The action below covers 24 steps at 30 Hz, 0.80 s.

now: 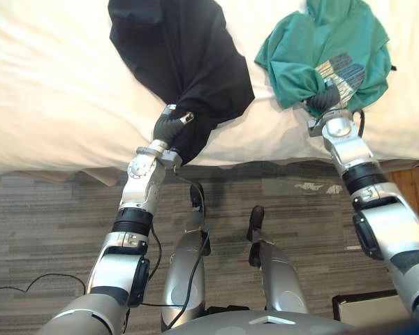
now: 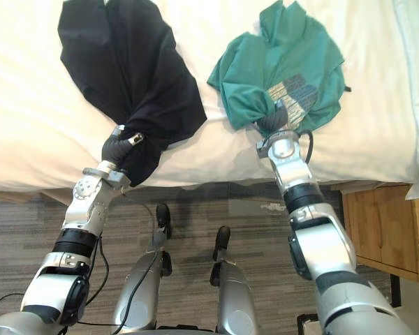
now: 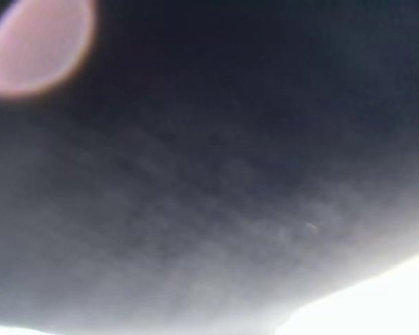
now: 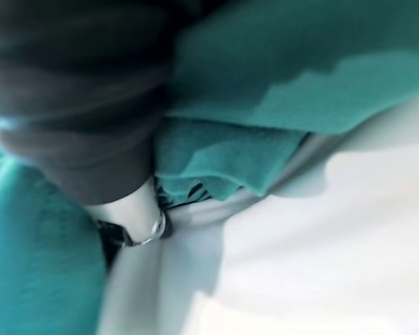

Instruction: Tidy the bed and pick cloth on bed and put in laundry

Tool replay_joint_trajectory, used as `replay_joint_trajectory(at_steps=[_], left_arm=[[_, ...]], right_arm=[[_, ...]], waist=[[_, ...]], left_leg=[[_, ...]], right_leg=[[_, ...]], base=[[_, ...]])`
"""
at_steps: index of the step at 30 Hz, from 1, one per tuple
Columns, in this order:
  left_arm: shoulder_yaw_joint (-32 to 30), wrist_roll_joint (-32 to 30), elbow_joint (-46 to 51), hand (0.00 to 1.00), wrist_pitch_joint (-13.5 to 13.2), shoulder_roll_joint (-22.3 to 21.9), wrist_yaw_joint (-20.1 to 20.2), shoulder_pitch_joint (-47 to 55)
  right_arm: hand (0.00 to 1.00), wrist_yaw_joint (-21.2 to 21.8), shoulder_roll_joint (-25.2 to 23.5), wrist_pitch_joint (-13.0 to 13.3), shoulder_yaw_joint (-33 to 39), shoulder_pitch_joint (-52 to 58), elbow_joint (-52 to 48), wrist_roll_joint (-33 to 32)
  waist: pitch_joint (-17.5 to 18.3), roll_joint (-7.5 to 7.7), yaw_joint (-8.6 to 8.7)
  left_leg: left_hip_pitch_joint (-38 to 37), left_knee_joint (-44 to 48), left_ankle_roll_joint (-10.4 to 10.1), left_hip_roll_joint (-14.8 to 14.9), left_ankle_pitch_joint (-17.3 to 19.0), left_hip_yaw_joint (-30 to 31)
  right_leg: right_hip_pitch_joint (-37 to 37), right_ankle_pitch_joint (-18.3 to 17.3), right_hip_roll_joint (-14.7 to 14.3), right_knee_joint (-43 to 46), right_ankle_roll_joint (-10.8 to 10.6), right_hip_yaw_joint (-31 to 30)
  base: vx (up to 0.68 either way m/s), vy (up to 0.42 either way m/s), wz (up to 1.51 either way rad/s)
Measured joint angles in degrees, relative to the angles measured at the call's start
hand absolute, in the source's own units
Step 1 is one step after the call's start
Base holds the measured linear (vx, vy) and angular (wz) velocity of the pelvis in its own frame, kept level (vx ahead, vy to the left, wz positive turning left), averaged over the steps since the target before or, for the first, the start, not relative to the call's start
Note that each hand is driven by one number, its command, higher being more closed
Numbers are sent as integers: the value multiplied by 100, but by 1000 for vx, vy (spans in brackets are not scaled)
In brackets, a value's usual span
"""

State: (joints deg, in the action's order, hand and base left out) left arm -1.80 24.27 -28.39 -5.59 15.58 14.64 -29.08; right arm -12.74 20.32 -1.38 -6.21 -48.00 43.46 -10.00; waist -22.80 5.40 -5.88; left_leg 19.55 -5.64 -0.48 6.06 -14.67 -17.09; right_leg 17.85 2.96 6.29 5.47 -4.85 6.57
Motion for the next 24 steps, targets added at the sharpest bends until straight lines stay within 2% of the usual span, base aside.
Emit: replay_joint_trajectory(at_steps=[3, 5, 9, 11, 12, 17, 21, 24], left_arm=[[3, 125, -82, 100, 142, 14, -143, 246], [20, 141, -114, 100, 195, 17, -233, 495], [256, 210, -160, 100, 254, 36, -355, 969], [487, 219, -399, 100, 340, -23, -372, 1281], [531, 223, -457, 100, 347, -62, -376, 1358], [950, 386, -1033, 100, 459, -412, -376, 2268], [1099, 785, -1416, 100, 458, -859, -373, 3091], [1077, 896, -1546, 100, 274, -1026, -368, 3396]], right_arm=[[100, -27, -360, 269, 380, 722, -323, -587], [100, 1, -648, 471, 533, 1354, -602, -809], [100, 85, -1102, 778, 558, 2287, -906, -890], [100, 128, -1382, 1002, 556, 2844, -971, -888], [100, 135, -1444, 1054, 557, 3001, -1003, -890], [100, 426, -1903, 1531, 535, 4260, -995, -1054], [100, 993, -1974, 1786, 549, 5215, -963, -1192], [100, 1473, -1997, 1936, 615, 5803, -742, -1133]], waist=[[-15, 32, 27], [-18, 39, 121], [-18, 53, 221], [-8, 53, 359], [-5, 59, 363], [304, 117, 561], [523, -30, 661], [775, -196, 680]], left_leg=[[-401, -6, -15, 6, 111, -140], [-694, -30, -24, -5, 189, -199], [-1168, -34, -80, -7, 330, -319], [-1387, -34, -81, -43, 394, -348], [-1434, -35, -95, -52, 411, -362], [-1785, -36, -94, -146, 604, -460], [-2225, -37, -86, -275, 824, -498], [-2428, -37, -54, -367, 977, -431]], right_leg=[[-339, -64, -4, -57, -3, -92], [-632, -135, 12, -65, -34, -122], [-1011, -218, 18, -92, -55, -273], [-1261, -300, 27, -153, -109, -281], [-1276, -307, 30, -161, -110, -287], [-1633, -433, 115, -191, -176, -367], [-2070, -579, 275, -245, -228, -370], [-2277, -789, 379, -163, -281, -286]], base=[[35, -75, -19], [42, -74, -13], [49, -54, -21], [46, -40, -7], [28, -15, -5], [73, -9, -9], [115, 13, -3], [125, 8, 13]])
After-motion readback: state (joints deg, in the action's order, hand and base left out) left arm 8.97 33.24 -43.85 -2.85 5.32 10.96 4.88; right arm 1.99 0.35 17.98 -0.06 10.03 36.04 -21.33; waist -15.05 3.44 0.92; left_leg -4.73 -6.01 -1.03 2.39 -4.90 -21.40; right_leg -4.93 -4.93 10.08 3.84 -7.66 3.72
